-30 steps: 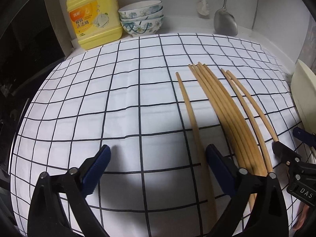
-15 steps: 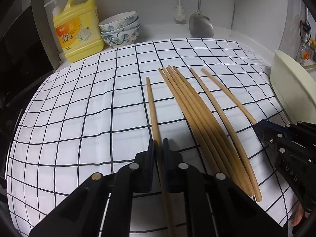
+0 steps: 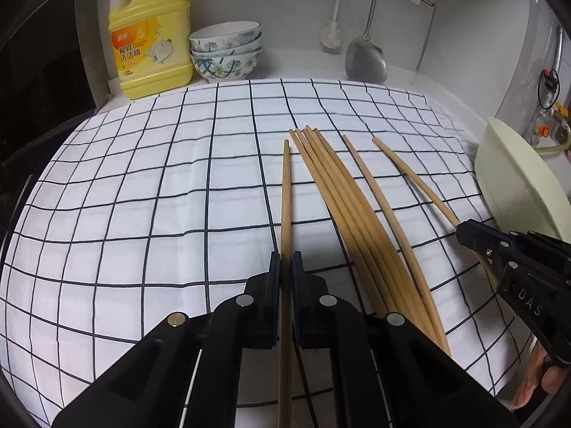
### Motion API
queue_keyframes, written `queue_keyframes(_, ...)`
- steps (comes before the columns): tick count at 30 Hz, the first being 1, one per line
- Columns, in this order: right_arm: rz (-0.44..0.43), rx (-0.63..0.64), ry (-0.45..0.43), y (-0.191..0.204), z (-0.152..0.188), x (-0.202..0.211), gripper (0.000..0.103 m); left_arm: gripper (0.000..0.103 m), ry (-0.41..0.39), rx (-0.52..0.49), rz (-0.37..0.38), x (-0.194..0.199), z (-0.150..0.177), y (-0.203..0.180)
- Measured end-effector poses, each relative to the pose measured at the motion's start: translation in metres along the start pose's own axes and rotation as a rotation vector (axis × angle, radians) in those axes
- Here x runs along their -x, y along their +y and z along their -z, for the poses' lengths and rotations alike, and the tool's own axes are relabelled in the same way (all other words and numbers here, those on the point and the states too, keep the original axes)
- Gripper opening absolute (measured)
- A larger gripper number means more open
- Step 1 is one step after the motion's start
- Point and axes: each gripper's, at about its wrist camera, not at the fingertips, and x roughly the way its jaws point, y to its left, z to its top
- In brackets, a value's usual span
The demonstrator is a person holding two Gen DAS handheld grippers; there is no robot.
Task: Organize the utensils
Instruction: 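Lift the held chopsticks with both tools and carry them toward the basin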
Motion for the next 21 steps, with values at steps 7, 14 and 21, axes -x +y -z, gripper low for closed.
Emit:
queue_keyframes(7, -0.014, -0.013, -0.036, -0.002, -0.003, 0.015, 0.006, 0.007, -0.029, 0.005, 0.015, 0.017, -0.009, -0.004)
queue_keyframes(14, -0.027, -0.015, -0.039, -0.003, -0.003, 0.018, 0.006, 0.007, -0.034, 0.008, 0.022, 0.023, -0.010, -0.007)
queue_keyframes(21, -0.046, -0.035, -0.076, -0.007, -0.006, 0.030, 0.006, 0.007, -0.035, 0.017, 0.024, 0.024, -0.010, -0.005)
